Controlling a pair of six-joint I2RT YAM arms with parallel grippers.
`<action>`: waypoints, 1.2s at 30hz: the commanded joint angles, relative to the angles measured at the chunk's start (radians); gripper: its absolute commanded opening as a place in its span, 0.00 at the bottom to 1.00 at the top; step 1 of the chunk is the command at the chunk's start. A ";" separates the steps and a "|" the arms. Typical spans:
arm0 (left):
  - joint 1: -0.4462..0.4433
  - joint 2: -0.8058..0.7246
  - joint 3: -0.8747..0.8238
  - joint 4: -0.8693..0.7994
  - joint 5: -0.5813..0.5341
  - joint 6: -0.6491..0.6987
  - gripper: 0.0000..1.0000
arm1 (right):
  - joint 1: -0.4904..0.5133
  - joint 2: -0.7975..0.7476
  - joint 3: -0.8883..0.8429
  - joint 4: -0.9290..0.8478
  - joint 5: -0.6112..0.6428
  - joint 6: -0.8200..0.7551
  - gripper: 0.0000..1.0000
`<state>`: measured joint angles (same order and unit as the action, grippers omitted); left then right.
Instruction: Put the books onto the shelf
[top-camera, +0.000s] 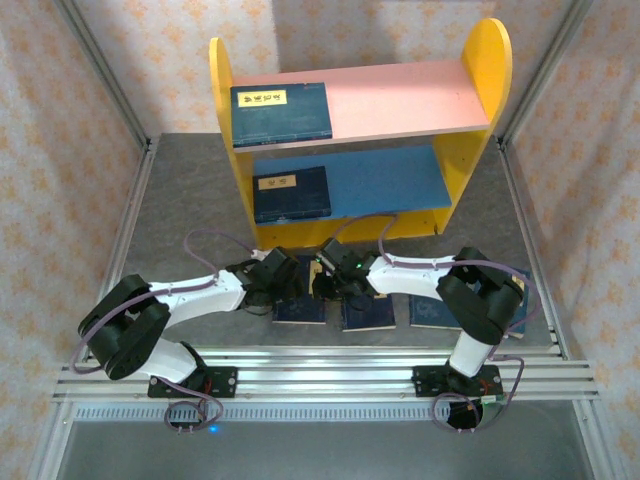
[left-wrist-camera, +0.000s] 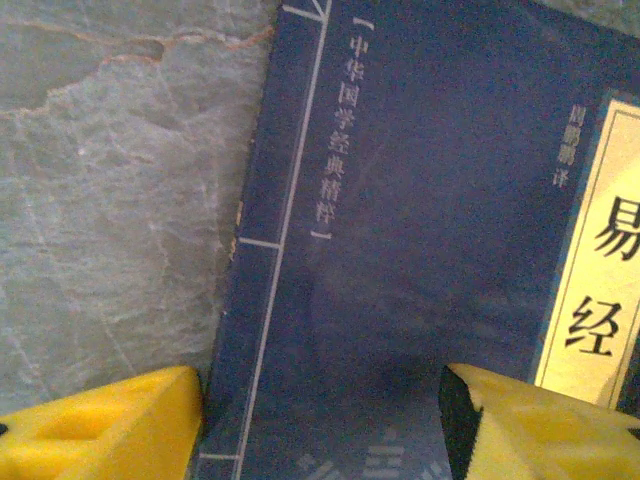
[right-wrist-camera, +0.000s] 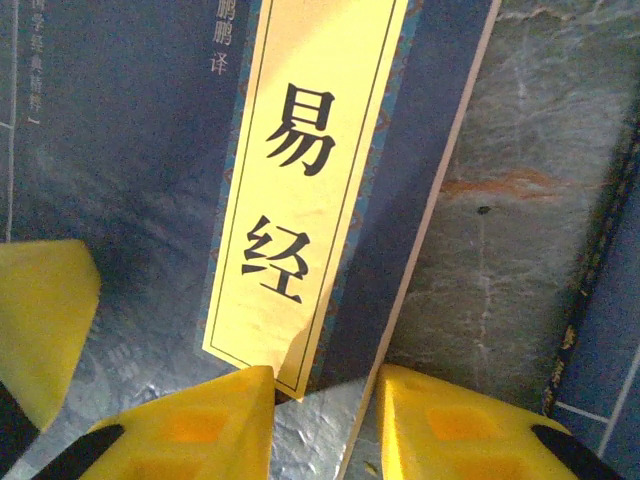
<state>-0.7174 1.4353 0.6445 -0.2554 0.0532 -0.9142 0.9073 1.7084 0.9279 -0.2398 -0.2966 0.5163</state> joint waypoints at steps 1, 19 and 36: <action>0.003 0.021 -0.015 -0.013 -0.028 0.002 0.65 | 0.009 -0.020 -0.017 0.025 -0.008 -0.001 0.31; -0.080 -0.008 0.035 0.087 0.066 0.071 0.61 | 0.074 0.043 -0.060 0.039 0.034 -0.020 0.19; -0.081 -0.145 0.024 0.139 0.079 0.056 0.60 | 0.074 0.036 -0.048 0.069 0.036 -0.032 0.17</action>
<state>-0.7727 1.2648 0.6548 -0.2737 0.0349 -0.8398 0.9428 1.7027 0.9043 -0.2150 -0.2157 0.5053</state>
